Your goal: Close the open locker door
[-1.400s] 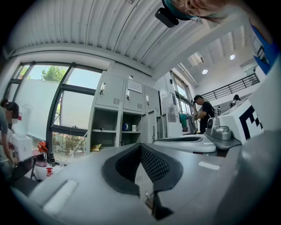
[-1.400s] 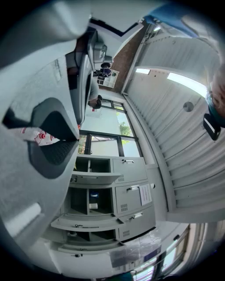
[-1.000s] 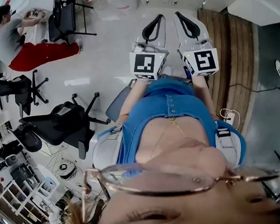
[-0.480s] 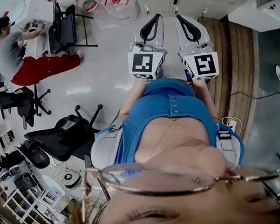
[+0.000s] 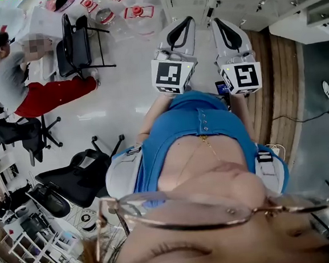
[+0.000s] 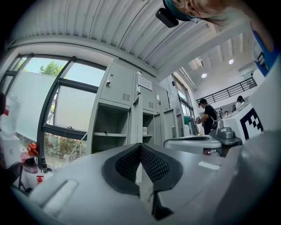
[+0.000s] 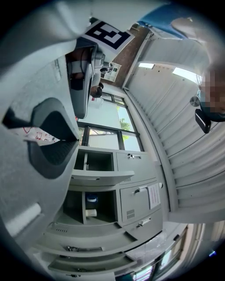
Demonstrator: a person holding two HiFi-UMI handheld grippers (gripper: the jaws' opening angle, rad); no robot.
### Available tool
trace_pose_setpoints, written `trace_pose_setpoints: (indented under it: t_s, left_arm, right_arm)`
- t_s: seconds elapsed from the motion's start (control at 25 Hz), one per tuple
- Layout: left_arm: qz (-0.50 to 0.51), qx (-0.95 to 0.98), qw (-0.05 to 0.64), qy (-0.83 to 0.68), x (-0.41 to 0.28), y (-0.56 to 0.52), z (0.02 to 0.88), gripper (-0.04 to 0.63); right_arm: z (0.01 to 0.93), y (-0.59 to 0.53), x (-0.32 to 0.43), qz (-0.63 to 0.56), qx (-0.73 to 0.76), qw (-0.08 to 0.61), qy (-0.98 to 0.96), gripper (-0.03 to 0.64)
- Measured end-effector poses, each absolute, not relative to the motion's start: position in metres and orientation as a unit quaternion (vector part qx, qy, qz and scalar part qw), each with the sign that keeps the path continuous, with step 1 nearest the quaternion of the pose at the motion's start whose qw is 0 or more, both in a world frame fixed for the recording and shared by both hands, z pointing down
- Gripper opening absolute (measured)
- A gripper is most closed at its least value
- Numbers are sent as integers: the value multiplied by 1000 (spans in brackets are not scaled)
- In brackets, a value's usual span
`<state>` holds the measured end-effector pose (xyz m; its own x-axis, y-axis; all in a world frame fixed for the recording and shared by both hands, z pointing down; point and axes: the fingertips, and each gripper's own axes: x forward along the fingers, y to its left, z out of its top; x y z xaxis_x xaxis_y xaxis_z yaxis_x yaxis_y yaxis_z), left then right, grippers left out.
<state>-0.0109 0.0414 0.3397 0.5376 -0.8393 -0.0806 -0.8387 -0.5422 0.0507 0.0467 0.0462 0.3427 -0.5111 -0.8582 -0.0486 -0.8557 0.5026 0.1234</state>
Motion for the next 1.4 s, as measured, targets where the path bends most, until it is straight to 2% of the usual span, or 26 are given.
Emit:
trace_pose_setpoints:
  t_s: [0.68,1.0,1.4]
  left_arm:
    - [-55,897,19,-438,-6,-20,347,2]
    - [-51,899,15,-435,34,-67,336,2]
    - [-35,873,0,-486,45,-127,320,2]
  right_arm:
    - [337,-14,52,-72,521,9,-851,3]
    - [326,-54,94,-59,508,-21,-859,3]
    - [301,-103,116,-67,447,-46,-891,3]
